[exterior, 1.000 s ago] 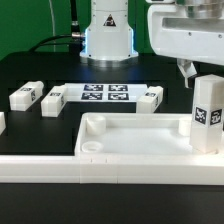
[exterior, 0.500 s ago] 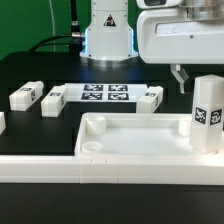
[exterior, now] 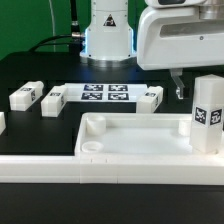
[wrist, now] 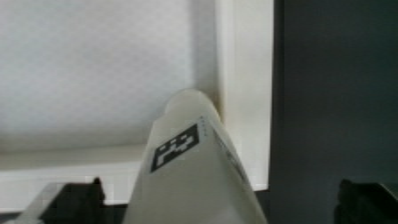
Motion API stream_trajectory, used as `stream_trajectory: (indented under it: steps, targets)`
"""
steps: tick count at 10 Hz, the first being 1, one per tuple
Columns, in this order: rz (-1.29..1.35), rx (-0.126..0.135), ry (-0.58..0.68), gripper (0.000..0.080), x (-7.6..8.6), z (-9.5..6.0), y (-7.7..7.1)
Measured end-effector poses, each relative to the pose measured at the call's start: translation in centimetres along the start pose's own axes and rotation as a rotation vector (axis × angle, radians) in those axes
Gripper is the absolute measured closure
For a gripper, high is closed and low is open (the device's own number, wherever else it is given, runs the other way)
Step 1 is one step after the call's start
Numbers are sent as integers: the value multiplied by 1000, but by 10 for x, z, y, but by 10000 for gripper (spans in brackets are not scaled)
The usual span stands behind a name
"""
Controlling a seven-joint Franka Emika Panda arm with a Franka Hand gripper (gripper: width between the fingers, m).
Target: Assemble desk
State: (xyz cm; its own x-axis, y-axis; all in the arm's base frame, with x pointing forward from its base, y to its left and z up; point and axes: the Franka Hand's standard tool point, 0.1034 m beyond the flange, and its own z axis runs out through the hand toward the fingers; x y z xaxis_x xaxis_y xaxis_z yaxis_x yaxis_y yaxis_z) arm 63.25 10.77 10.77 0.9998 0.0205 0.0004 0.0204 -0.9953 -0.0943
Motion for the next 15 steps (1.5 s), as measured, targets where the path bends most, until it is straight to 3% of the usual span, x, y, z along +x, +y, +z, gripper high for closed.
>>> stream_trajectory:
  steps: [4, 7, 9, 12, 15]
  targets:
    - [-394, -11, 6, 151, 1, 1, 2]
    - [-414, -10, 6, 176, 1, 1, 2]
    - [-413, -12, 7, 505, 1, 1, 4]
    - [-336, -12, 7, 505, 2, 1, 5]
    - [-58, -11, 11, 505, 1, 1, 6]
